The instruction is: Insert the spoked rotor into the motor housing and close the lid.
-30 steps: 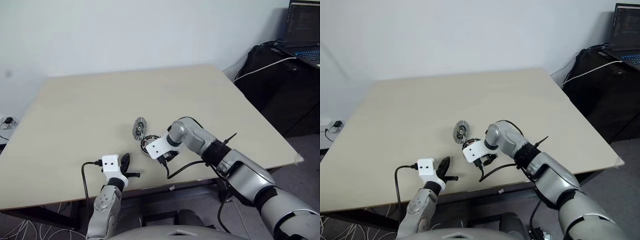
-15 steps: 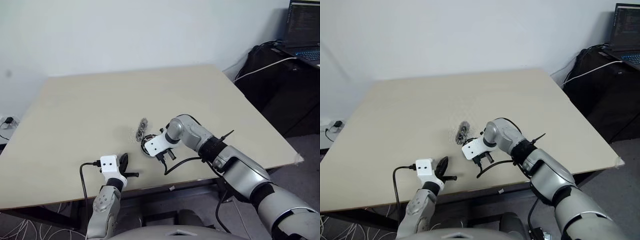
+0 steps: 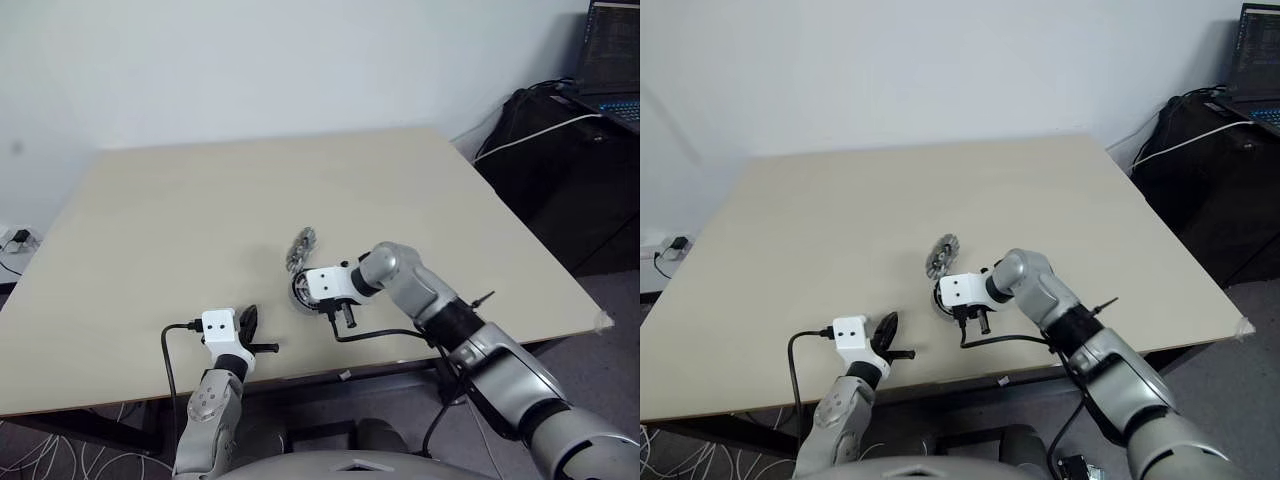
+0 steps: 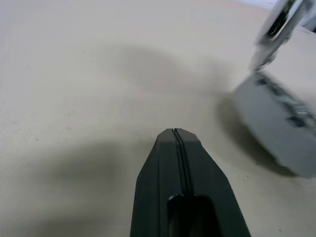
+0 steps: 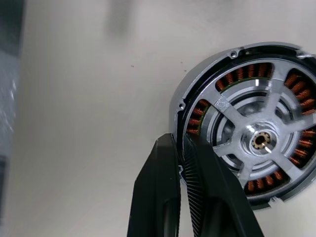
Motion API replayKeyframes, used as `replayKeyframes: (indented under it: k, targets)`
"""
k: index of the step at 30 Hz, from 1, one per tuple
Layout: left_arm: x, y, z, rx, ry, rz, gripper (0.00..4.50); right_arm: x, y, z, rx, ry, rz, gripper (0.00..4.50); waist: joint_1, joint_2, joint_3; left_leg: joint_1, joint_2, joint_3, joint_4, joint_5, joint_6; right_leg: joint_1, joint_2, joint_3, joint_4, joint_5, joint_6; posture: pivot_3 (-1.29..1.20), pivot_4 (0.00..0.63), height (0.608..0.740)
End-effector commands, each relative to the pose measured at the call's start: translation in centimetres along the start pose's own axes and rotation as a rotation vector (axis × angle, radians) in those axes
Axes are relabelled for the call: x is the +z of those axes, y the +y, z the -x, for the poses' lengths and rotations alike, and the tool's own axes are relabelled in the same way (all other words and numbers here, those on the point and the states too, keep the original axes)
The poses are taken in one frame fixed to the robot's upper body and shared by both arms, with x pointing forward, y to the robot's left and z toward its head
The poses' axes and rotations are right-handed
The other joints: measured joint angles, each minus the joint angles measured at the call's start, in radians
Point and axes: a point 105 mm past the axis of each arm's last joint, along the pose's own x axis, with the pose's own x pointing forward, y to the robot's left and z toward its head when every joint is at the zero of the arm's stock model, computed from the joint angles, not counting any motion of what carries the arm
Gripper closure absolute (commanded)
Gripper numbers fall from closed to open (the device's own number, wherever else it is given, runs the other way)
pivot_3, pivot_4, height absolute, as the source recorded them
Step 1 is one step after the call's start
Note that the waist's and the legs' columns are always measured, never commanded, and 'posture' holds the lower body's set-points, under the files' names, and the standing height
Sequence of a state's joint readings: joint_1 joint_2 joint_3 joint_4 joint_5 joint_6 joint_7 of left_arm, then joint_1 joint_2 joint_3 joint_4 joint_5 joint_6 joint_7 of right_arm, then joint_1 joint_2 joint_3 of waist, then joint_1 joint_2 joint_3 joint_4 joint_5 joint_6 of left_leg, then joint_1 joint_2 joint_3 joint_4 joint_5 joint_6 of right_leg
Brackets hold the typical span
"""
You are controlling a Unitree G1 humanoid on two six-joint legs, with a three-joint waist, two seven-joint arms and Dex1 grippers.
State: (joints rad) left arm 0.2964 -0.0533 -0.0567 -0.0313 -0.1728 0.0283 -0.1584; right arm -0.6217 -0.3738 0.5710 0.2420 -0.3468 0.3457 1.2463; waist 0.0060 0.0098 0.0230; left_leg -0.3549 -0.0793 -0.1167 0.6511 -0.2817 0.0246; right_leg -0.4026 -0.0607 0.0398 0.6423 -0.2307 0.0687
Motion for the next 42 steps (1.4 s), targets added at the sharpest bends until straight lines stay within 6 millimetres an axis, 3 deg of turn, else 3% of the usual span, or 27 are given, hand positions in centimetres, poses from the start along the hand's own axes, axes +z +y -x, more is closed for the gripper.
replayKeyframes:
  k: [1, 8, 12, 15, 27, 36, 42]
  targets:
    - [0.8, -0.7, -0.4, -0.023, -0.041, 0.02, 4.5, 2.0, -1.1, 3.8, -0.167, -0.085, -0.14, 4.5, 0.009, 0.0, 0.0, -0.004, 0.0, 0.0, 0.001, 0.0, 0.0, -0.004, 0.0, 0.0, 0.0, 0.0, 0.0, 0.0, 0.0, 0.74]
    - [0.5, -1.0, -0.7, -0.052, -0.024, 0.013, 4.5, 2.6, 0.2, 6.7, -0.245, -0.149, -0.538, 4.5, 0.022, 0.0, 0.0, -0.01, 0.001, 0.0, 0.002, 0.0, -0.001, -0.009, -0.002, -0.001, 0.001, 0.001, -0.001, 0.0, 0.0, 0.74]
    - [0.4, -1.1, -0.7, -0.062, -0.016, 0.009, 4.5, 3.4, 0.8, 6.5, -0.223, -0.215, -0.857, 4.5, 0.023, 0.0, 0.0, -0.01, 0.001, 0.0, 0.003, 0.0, -0.001, -0.009, -0.002, -0.001, 0.001, 0.001, -0.001, 0.0, 0.0, 0.74]
    - [0.4, -1.1, -0.7, -0.065, -0.013, 0.006, 4.5, 3.5, 0.4, 5.6, -0.244, -0.265, -0.98, 4.5, 0.022, 0.0, 0.0, -0.01, 0.001, 0.0, 0.003, 0.0, -0.001, -0.009, -0.001, -0.001, 0.001, 0.001, -0.001, 0.0, 0.0, 0.74]
    - [0.3, -0.7, -0.5, -0.045, -0.013, 0.011, 4.5, 3.1, 0.1, 2.8, -0.299, -0.262, -1.181, 4.5, 0.008, 0.0, 0.0, -0.01, 0.0, 0.0, 0.003, 0.0, -0.001, -0.01, 0.0, 0.0, 0.001, 0.002, -0.001, 0.0, 0.0, 0.74]
    - [0.3, -0.8, -0.5, -0.052, -0.007, 0.007, 4.5, 4.3, 0.5, 1.3, -0.248, -0.286, -1.234, 4.5, -0.008, 0.001, 0.0, -0.01, 0.0, 0.0, 0.003, 0.0, -0.001, -0.01, 0.0, 0.0, 0.001, 0.002, -0.001, 0.0, 0.0, 0.74]
    - [0.3, -0.8, -0.5, -0.055, -0.006, 0.0, 4.5, 3.4, 0.6, -1.0, -0.244, -0.171, -1.358, 4.5, -0.016, 0.002, -0.003, -0.008, 0.0, 0.0, 0.003, 0.0, -0.001, -0.008, 0.0, 0.0, 0.002, 0.002, -0.001, 0.0, 0.0, 0.74]
